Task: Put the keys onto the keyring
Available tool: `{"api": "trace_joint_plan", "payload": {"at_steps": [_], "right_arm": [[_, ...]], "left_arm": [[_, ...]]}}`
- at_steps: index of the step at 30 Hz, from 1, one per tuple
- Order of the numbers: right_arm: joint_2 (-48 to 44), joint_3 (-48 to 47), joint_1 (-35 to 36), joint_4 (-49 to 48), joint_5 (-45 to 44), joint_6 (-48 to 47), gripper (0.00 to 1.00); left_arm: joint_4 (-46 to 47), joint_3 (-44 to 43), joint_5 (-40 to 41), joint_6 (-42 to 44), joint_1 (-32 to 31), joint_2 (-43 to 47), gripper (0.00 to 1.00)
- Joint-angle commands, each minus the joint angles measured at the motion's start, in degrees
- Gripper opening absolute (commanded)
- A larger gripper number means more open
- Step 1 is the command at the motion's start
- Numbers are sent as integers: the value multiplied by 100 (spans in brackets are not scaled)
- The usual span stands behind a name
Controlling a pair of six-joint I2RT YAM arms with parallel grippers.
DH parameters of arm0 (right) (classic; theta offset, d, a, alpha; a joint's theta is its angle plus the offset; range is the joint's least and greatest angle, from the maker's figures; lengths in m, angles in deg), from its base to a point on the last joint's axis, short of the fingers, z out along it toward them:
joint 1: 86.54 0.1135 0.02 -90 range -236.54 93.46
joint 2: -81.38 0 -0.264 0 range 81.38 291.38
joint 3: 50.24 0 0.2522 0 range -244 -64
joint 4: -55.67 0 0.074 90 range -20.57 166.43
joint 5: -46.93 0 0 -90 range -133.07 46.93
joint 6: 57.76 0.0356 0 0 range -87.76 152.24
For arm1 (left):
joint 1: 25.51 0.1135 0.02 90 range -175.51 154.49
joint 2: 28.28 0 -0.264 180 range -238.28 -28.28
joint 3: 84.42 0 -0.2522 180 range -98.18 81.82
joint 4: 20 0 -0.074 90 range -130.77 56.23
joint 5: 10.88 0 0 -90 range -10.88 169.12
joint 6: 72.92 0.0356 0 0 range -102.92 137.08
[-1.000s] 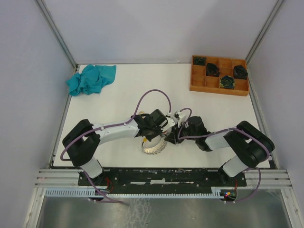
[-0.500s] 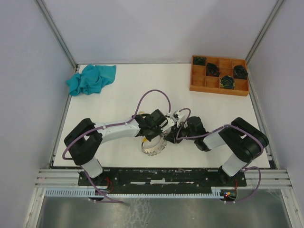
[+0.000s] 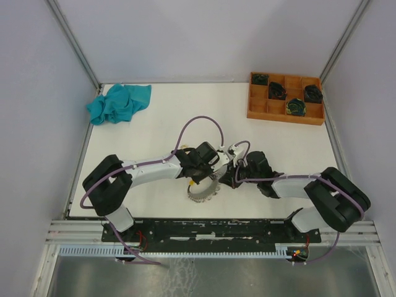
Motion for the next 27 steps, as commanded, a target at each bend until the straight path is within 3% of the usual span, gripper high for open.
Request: {"api": "trace_joint_plan", "payload": {"at_steps": [1,9,14,22,27], "right_arm": [[-642,-177,24,496,-70,-443,1],[-1549,-670,23,1770,-187,-905,1],[-1932,-1263,25,2761,-273,-1361,1],[-2127,-2187,15,3857,-574,-2001,1],[-1969,-2621,23,4283,-640,-2240,1]], "left_arm": [[23,-45,-79,-219,85,254,5],[431,31,-922,-690,582,986,25],[782,127,-1764,-1038,1086,1539,29],[892,257,-2577,-1425,1826,2050,42],[1003,529,-2799,-1492,1964,2468,53]]}}
